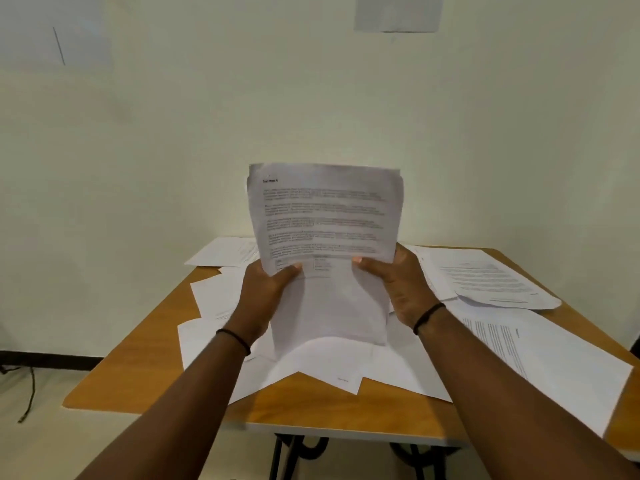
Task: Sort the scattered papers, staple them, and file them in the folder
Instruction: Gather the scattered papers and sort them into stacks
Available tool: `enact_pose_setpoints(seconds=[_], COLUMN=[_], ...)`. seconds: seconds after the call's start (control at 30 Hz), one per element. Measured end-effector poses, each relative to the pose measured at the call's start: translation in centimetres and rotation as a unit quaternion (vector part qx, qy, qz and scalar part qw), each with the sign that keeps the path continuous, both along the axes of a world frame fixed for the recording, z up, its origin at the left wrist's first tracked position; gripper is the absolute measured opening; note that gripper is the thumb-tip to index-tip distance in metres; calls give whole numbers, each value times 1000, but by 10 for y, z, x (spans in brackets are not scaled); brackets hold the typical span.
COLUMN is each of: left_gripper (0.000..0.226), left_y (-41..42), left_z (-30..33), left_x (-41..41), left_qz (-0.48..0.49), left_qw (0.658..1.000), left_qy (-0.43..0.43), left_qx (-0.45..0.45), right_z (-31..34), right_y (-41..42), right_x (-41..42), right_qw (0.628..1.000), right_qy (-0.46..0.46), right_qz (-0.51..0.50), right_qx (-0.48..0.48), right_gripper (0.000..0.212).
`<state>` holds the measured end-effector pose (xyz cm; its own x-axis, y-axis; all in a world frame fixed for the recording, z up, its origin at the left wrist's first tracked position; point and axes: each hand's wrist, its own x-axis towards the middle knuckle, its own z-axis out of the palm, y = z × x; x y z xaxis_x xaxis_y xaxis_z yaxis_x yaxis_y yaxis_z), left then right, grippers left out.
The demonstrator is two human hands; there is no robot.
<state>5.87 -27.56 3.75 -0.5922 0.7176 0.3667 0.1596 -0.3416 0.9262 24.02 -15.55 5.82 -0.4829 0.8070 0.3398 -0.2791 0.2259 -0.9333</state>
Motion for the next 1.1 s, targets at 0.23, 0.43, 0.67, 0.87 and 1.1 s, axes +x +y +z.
enact_pose_setpoints(seconds=[0.23,0.43,0.67,0.87,1.1], left_gripper=[18,31,63,90,81], left_y=[2,-3,-11,-27,-12], left_z=[-15,-29,-59,-83,-69], left_x=[-4,-12,-62,-55,-55], left_qz=[-38,-66,164,109,128], left_qw=[998,991,880,792,719], left_qy=[37,19,306,453,491], left_qx=[-44,-114,-323,-395,-476], right_z=[-15,-20,-30,-83,-92], right_y=[-5,-1,25,37,44], right_x=[-4,-2,14,24,20], right_qw=[1000,998,989,975,972], right_qy=[-25,-56,-130,-164,-168], right_qz=[-17,-31,-5,-5,13], right_qx=[7,6,-69,-153,-165], right_gripper=[33,24,35,38,47])
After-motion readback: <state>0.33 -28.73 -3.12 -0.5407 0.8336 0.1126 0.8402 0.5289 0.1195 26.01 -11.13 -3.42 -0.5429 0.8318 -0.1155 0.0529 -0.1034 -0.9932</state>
